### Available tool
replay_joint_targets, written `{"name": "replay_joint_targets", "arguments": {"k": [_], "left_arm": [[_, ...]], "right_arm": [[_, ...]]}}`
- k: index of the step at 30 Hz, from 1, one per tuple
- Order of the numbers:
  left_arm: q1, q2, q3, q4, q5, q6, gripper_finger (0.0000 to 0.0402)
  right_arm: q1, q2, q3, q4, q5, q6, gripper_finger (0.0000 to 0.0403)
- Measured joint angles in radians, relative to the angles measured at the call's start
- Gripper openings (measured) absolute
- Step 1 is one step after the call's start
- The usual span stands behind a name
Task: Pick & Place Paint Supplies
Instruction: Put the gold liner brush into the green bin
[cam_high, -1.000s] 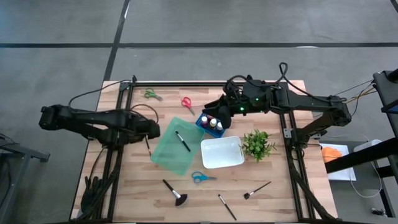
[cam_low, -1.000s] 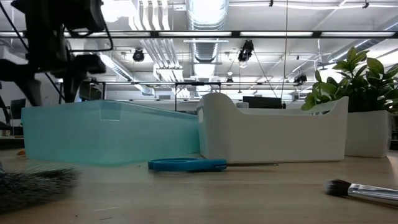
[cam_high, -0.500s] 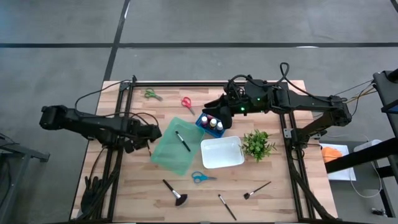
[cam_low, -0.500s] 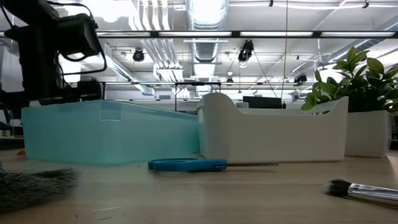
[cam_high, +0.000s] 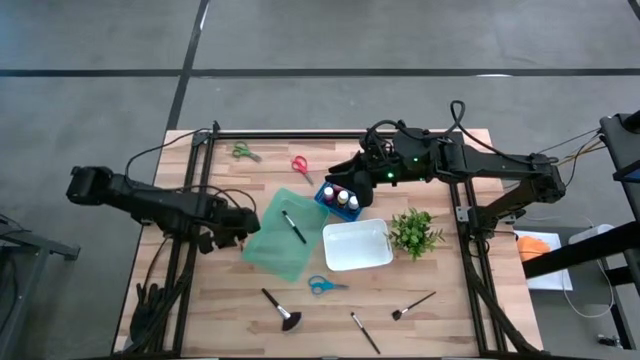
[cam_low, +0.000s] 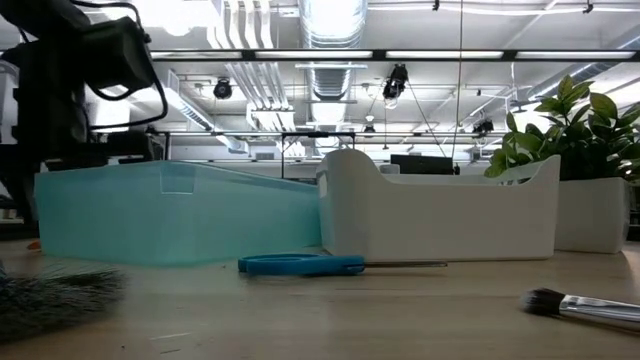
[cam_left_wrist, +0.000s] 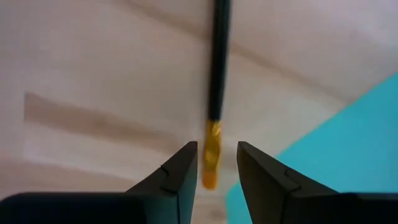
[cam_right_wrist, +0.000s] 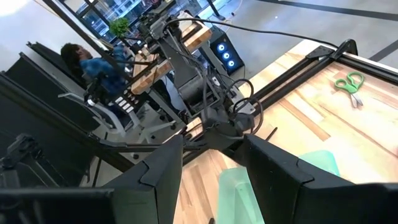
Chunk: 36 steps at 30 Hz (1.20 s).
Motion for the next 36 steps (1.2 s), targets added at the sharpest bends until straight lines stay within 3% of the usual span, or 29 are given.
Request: {"name": "replay_joint_targets", "arguments": {"k": [10,17,28,32,36], "left_arm": [[-0.106,0.000,-0.030,0.079,-0.006,-0.153,0.0122],[-0.110,0.016,-0.040,0.122,-0.008,-0.148,0.0122],[-0.114,0.139,-0.014,0.197,0.032,-0.126,0.0120],[-0.115,0.135,-0.015,0.171,0.032,-0.123,0.0091],[-0.116,0.134,-0.015,0.148,0.024,-0.126,0.0021]], "right_arm": [[0.000,0.000,0.000,-0.003,0.000,-0.004,0.0167],[0.000,0.000,-0.001,-0.009,0.000,-0.007,0.0167],[0.000,0.000,-0.002,-0.037,0.001,-0.006,0.0167],[0.000,0.000,-0.002,-0.045,0.001,-0.006,0.0167],[0.000,0.000,-0.002,-0.045,0.001,-0.008,0.0167]]}}
